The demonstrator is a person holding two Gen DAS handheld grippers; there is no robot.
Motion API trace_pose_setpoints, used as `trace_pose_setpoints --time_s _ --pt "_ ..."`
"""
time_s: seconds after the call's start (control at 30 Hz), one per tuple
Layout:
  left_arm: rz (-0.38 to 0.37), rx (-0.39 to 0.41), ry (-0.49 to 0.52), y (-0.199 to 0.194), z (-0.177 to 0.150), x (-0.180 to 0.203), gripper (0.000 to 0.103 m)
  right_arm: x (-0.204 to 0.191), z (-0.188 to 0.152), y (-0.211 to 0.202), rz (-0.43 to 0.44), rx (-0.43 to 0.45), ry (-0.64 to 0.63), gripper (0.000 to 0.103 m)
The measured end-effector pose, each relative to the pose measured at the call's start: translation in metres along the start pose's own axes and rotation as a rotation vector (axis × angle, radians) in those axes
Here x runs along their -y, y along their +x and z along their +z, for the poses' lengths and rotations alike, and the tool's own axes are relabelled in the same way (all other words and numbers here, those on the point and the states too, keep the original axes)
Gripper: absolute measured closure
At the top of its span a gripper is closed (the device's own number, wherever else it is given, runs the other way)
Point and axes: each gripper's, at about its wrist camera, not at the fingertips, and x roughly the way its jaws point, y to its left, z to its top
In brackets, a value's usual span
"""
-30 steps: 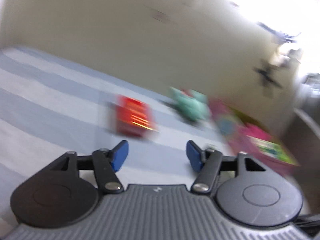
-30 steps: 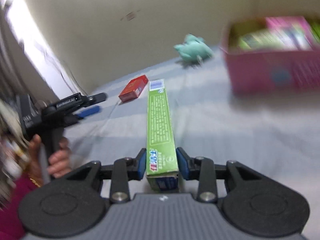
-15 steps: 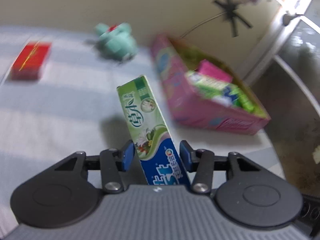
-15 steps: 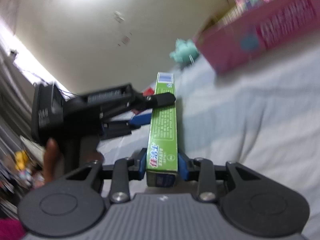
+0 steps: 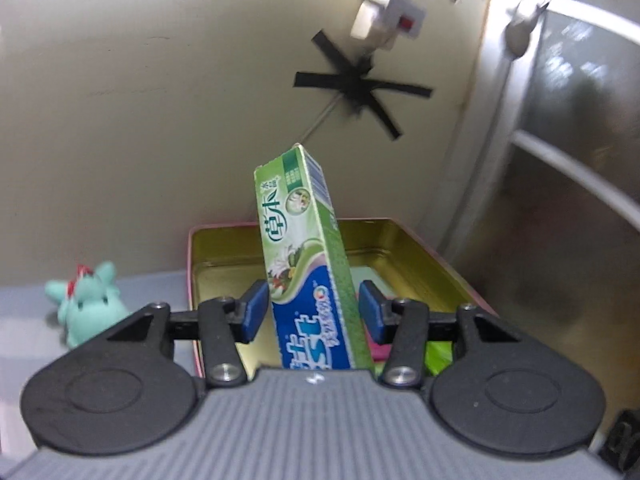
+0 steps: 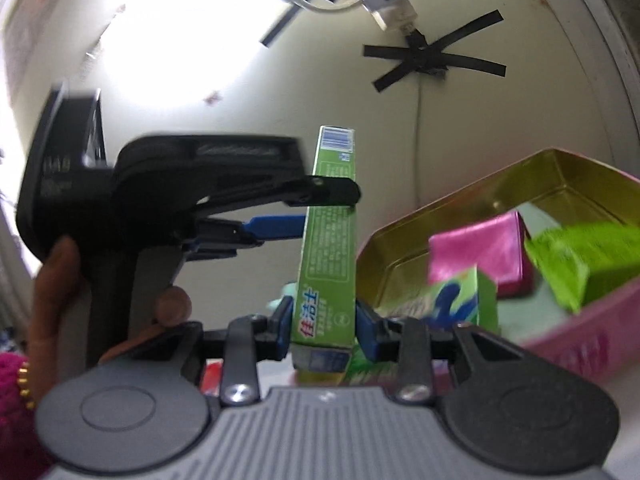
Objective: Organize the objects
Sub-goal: 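Lower the green toothpaste box into the pink tin and open the left gripper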
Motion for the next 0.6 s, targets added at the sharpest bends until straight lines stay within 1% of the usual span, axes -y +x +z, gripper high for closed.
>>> trace_pose_setpoints --time_s 0.03,0.07,0.1,0.13,0.17,0.2,0.23,0.3,0.4,0.5,0.6 --pt "0.023 -0.003 0.012 0.011 0.001 0.0 0.049 -0.001 -0.001 0.01 -0.013 -0.003 -0.026 0.066" --pt "0.039 -0.008 0.03 0.019 0.003 0.001 0.049 -0.001 -0.005 0.015 -0.05 0.005 -0.051 0.063" --pt "0.065 -0.013 0.041 0.026 0.002 -0.001 0.049 0.002 -0.01 0.019 -0.071 0.013 -0.079 0.057" --pt "0.084 -0.015 0.039 0.03 0.0 -0.003 0.049 0.003 -0.011 0.014 -0.075 0.014 -0.095 0.054" --pt "0.08 -0.011 0.021 0.029 -0.002 -0.007 0.049 0.004 -0.011 0.008 -0.06 0.026 -0.097 0.054" --pt "0.059 0.003 -0.002 0.025 -0.006 -0.012 0.049 0.003 -0.012 -0.002 -0.045 0.056 -0.101 0.053" --pt "0.052 0.017 -0.016 0.019 -0.008 -0.016 0.049 0.004 -0.012 -0.01 -0.043 0.086 -0.106 0.049" --pt "0.067 0.032 -0.026 0.007 -0.017 -0.02 0.049 0.004 -0.015 -0.02 -0.066 0.121 -0.109 0.045" --pt "0.101 0.039 -0.008 -0.009 -0.028 -0.018 0.049 0.006 -0.023 -0.033 -0.101 0.133 -0.088 0.045" --pt "0.127 0.025 0.029 -0.03 -0.041 -0.005 0.049 0.011 -0.03 -0.052 -0.174 0.178 -0.08 0.045" --pt "0.122 0.017 0.056 -0.05 -0.056 0.005 0.048 0.016 -0.041 -0.077 -0.22 0.226 -0.027 0.045"
